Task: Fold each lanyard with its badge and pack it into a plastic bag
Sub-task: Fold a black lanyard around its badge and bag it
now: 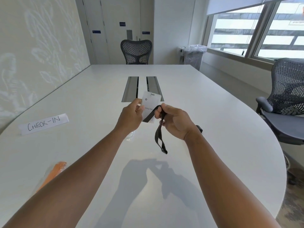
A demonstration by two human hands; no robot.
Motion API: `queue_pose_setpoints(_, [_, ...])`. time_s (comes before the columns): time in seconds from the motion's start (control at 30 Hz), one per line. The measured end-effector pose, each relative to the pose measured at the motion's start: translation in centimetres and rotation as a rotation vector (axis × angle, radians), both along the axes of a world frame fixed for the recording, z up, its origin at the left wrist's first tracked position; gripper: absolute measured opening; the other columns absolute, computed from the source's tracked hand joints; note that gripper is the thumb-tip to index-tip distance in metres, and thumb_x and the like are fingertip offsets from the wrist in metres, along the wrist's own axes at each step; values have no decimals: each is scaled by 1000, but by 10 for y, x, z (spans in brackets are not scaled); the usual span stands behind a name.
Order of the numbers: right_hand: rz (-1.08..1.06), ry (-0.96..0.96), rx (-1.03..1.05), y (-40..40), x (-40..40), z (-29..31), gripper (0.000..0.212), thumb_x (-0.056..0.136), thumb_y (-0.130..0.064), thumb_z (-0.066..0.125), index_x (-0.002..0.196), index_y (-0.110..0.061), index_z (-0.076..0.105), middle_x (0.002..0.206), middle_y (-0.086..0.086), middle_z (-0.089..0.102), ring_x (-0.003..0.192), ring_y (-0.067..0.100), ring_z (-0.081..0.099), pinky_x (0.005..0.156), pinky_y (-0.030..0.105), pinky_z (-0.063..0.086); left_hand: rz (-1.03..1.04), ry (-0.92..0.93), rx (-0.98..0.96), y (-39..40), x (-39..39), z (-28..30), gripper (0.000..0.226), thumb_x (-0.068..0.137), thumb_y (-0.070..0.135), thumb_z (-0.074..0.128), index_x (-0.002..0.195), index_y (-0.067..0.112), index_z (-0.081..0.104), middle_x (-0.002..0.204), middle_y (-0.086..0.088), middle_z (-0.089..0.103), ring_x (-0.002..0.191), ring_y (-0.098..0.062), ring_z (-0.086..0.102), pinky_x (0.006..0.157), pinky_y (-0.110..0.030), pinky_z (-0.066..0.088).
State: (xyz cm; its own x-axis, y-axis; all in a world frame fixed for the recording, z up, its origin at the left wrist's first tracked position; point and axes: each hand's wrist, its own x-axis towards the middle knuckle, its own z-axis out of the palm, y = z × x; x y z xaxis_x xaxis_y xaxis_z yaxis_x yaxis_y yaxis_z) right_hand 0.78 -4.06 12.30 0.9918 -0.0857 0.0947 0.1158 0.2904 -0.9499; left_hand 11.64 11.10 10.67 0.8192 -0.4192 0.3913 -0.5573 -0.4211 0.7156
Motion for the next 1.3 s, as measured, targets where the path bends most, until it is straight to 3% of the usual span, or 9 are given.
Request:
queue_pose_setpoints(0.13, [-99, -29, 207, -8, 6, 6, 28, 105, -22, 40, 85, -13, 58, 86, 3, 65, 67, 14, 49, 65, 27, 37, -60, 45, 99, 6, 4, -17, 22, 106, 23, 46, 124, 21, 59, 111, -2, 72, 94, -25, 64, 73, -34, 49])
queue_pose_setpoints(0.3, [-306, -2, 149, -15, 10, 6, 30, 104, -23, 45, 88, -15, 69, 112, 6, 75, 85, 16, 60, 69, 27, 42, -178, 166, 218, 13, -1, -29, 34, 107, 25, 45, 139, 20, 56, 129, -3, 68, 113, -24, 63, 72, -26, 48])
queue_pose_setpoints(0.47, [-400, 8, 192, -21, 19, -6, 44, 103, -20, 47, 74, -17, 80, 113, 8, 75, 119, 20, 64, 111, 39, 42, -351, 276, 179, 21, -8, -30, 26, 107, 25, 48, 127, 28, 65, 122, 8, 71, 113, -8, 63, 87, -28, 47])
queue_pose_setpoints(0.53, [-422, 58, 203, -21, 20, -16, 44, 103, -20, 48, 74, -17, 80, 111, 8, 75, 118, 22, 65, 108, 39, 45, -400, 322, 139, 23, -11, -29, 25, 107, 25, 49, 123, 30, 67, 118, 12, 73, 109, 0, 64, 90, -25, 48])
queue_pose_setpoints(0.63, [-438, 199, 192, -13, 14, -30, 29, 101, -28, 53, 88, -17, 76, 103, 2, 77, 103, 22, 69, 79, 33, 53, -415, 356, 79, 19, -15, -24, 23, 107, 26, 49, 123, 32, 65, 112, 16, 73, 95, 7, 64, 82, -22, 48])
queue_pose_setpoints(0.7, [-439, 257, 176, -4, 10, -39, 22, 99, -31, 56, 97, -17, 73, 91, 2, 77, 87, 22, 72, 68, 35, 55, -403, 341, 57, 14, -17, -20, 22, 107, 26, 48, 123, 31, 63, 105, 19, 70, 85, -1, 61, 75, -19, 45])
queue_pose_setpoints(0.8, [-408, 202, 146, 6, 10, -49, 19, 101, -25, 52, 105, -20, 70, 95, 5, 77, 83, 20, 75, 71, 40, 60, -356, 320, 20, 7, -19, -20, 19, 107, 27, 48, 121, 27, 62, 94, 11, 63, 78, -14, 49, 70, -20, 42])
queue_pose_setpoints(1.03, [-266, 134, 195, 2, 14, -69, 27, 96, -3, 51, 117, -2, 69, 122, 18, 69, 113, 29, 66, 102, 41, 51, -282, 384, -179, -2, -18, -21, 22, 108, 24, 45, 124, 23, 60, 120, 4, 67, 85, -15, 53, 73, -25, 43])
queue_pose_setpoints(1.3, [-160, 185, 326, -2, 13, -98, 34, 94, 11, 51, 127, 8, 59, 131, 20, 63, 117, 33, 64, 92, 37, 56, -217, 531, -240, -4, -23, -34, 25, 108, 24, 45, 128, 23, 60, 103, 4, 68, 92, -14, 57, 75, -25, 45])
